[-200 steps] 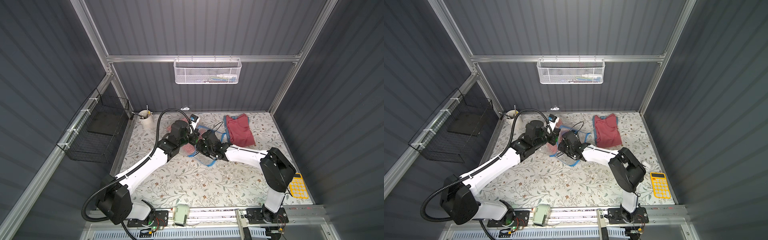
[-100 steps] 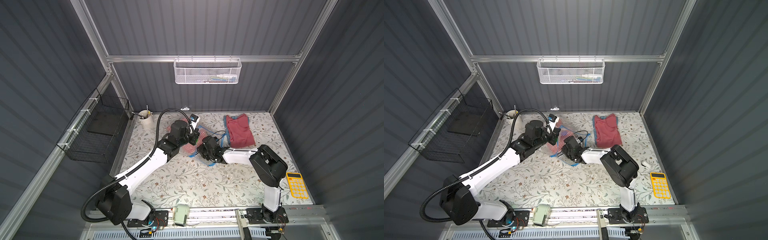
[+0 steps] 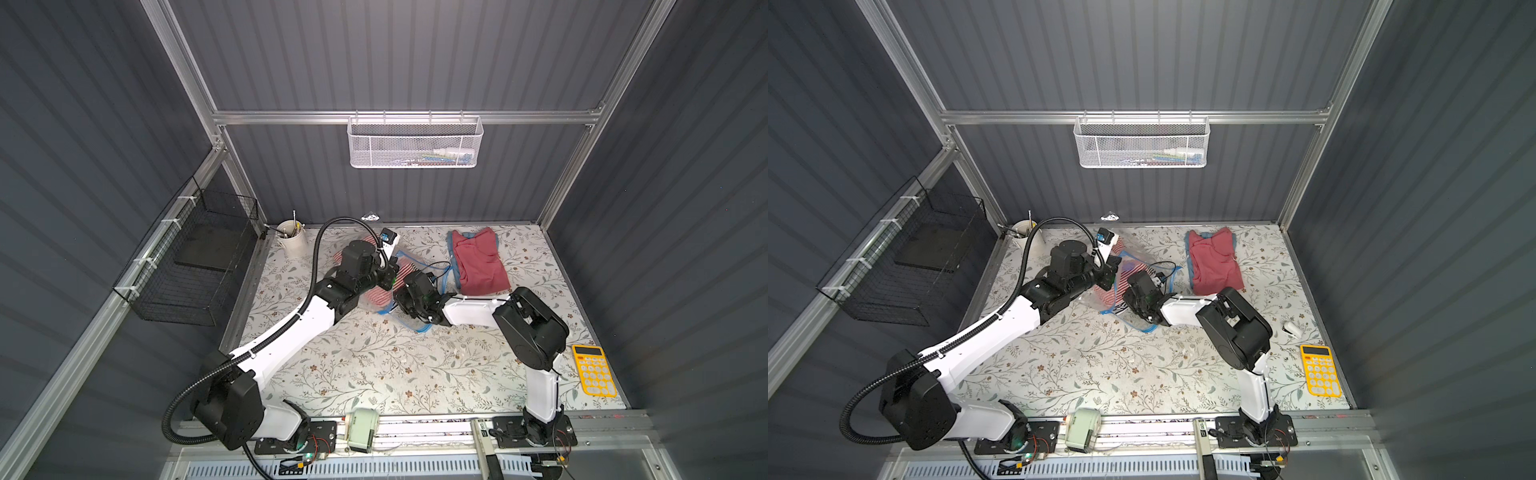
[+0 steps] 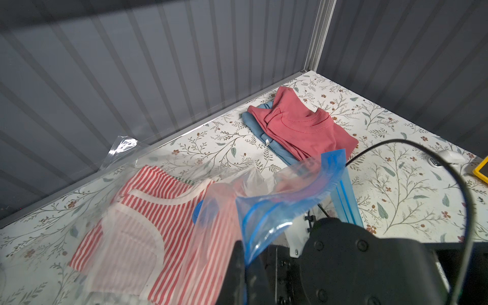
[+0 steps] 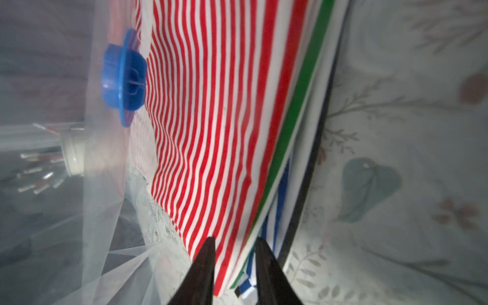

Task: Take the tank top out of the vacuum bag
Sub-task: Take out the tank top from the vacuum bag.

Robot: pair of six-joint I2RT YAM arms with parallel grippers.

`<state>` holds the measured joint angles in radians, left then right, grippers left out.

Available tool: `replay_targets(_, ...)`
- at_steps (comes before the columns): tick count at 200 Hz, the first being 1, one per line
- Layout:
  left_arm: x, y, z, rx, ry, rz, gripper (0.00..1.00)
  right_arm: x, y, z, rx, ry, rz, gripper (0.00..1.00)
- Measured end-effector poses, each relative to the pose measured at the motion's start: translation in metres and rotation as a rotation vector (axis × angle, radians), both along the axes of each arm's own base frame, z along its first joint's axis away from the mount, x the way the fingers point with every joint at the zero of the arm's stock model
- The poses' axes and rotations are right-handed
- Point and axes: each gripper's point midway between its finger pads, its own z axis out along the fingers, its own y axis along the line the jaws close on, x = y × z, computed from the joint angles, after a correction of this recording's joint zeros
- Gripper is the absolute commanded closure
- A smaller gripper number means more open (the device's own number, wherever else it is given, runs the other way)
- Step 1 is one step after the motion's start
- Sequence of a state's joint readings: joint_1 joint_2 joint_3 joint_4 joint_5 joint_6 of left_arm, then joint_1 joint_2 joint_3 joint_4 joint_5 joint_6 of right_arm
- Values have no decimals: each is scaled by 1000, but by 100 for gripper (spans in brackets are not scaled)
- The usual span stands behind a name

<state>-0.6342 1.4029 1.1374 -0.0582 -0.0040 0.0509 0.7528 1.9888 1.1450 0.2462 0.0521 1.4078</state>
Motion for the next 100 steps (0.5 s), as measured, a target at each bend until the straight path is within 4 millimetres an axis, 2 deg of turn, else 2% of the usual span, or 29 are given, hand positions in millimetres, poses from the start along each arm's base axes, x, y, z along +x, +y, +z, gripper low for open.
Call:
replay_targets(46,0,0,0,0,0,0,100,8,3,7,10,-18,-3,73)
replay_targets(100,0,0,0,0,0,0,100,9,2,3,5,-12,-4,74)
